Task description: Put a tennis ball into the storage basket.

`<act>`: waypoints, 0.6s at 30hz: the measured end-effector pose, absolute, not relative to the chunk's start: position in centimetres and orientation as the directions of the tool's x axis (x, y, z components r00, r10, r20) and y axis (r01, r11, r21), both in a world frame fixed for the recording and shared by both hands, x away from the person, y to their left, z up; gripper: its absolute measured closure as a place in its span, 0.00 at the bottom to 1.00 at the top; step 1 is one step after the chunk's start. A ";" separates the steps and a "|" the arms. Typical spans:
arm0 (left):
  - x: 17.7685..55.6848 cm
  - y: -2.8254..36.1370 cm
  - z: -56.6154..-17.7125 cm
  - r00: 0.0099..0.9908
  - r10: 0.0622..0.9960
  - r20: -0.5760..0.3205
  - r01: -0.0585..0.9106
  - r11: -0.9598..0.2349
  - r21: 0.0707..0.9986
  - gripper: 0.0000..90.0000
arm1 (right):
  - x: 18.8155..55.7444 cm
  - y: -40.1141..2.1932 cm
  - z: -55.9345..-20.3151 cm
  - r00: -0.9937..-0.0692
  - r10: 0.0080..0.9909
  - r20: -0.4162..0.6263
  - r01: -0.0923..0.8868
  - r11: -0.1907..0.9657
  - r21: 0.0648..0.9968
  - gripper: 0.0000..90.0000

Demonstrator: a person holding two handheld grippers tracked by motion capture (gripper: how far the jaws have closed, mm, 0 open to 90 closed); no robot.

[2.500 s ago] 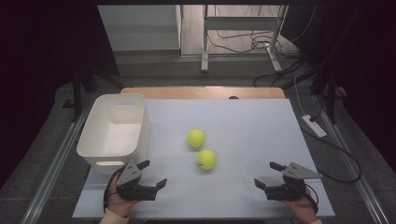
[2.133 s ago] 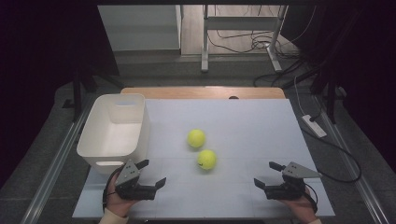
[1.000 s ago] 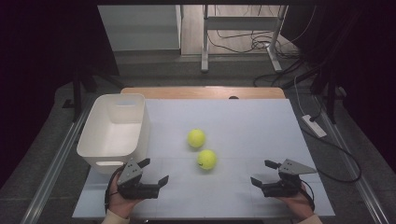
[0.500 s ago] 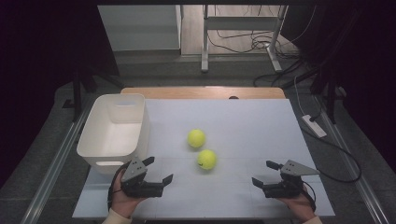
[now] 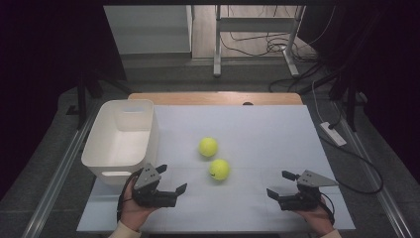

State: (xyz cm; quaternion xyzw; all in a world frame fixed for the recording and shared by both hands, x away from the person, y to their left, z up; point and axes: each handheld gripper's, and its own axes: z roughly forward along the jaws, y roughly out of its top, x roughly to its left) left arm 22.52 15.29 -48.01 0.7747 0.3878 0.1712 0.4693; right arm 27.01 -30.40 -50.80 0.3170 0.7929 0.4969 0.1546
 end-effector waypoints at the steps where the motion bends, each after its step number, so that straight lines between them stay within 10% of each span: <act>1: 22.6 15.2 -48.0 0.642 0.760 -0.097 0.441 -0.263 0.858 0.10 | 27.0 -30.4 -50.8 -0.752 0.655 0.071 0.349 0.304 0.886 0.10; 18: 23.6 14.0 -46.9 0.652 0.753 -0.087 0.439 -0.281 0.853 0.10 | 27.1 -30.2 -50.9 -0.759 0.648 0.059 0.341 0.319 0.884 0.11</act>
